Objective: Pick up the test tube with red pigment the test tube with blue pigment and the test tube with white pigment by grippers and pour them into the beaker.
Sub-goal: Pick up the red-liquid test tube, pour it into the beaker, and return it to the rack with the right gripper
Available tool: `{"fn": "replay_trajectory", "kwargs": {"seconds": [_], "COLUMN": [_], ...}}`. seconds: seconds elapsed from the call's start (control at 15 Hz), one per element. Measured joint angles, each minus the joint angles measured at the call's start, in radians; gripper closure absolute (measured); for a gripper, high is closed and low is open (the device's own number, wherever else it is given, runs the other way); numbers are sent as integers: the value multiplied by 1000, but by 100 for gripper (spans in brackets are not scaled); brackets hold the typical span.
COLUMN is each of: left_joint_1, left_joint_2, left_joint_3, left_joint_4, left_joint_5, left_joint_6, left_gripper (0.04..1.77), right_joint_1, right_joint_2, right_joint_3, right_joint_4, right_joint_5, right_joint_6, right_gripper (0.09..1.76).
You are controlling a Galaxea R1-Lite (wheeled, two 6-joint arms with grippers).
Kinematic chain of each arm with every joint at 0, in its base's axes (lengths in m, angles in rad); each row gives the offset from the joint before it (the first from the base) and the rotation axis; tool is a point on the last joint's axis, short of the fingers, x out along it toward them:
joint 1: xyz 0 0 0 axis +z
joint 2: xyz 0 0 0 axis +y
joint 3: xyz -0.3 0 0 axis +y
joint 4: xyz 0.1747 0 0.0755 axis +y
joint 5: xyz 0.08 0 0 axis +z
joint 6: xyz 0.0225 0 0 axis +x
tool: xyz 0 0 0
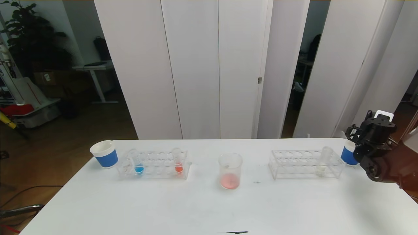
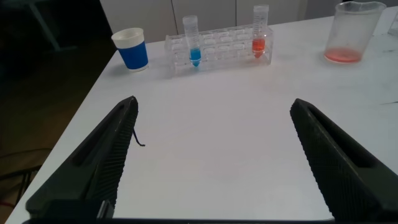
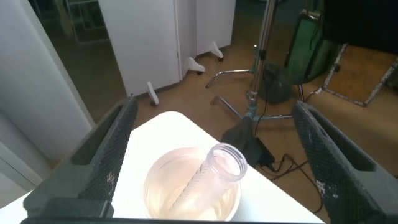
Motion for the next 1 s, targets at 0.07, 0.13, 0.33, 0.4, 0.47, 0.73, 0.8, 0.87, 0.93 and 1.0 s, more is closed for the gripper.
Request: {"fn": "replay_trajectory", "kwargs": {"seconds": [0.07, 0.13, 0.33, 0.4, 0.47, 0.73, 0.8, 0.87, 0.93, 1.0], "left_joint_1": [0, 0, 0, 0, 0, 0, 0, 0, 0, 0], "left_joint_2": [0, 0, 0, 0, 0, 0, 0, 0, 0, 0], "left_joint_3": [0, 0, 0, 0, 0, 0, 0, 0, 0, 0], "left_joint_4": [0, 0, 0, 1, 1, 0, 0, 0, 0, 0], "left_joint_5": [0, 0, 0, 0, 0, 0, 0, 0, 0, 0], "left_joint_6": [0, 0, 0, 0, 0, 0, 0, 0, 0, 0], "left_gripper": [6, 6, 6, 6, 6, 6, 6, 6, 6, 6], "right_joint_1": [0, 0, 0, 1, 2, 14, 20, 27, 35, 40], "right_joint_2": [-24, -54, -189, -249, -323, -675, -772, -878, -985, -1078], "right_joint_3": [7, 16, 71, 97, 127, 259, 296, 337, 377, 409], "right_joint_4": [1, 8, 58, 84, 121, 341, 407, 478, 552, 618], "right_joint_5": [8, 21, 95, 131, 178, 360, 405, 447, 485, 515], "right_joint_6": [-15, -32, -62, -68, -73, -85, -87, -90, -93, -98], "right_gripper": [10, 10, 10, 10, 10, 10, 10, 10, 10, 10]}}
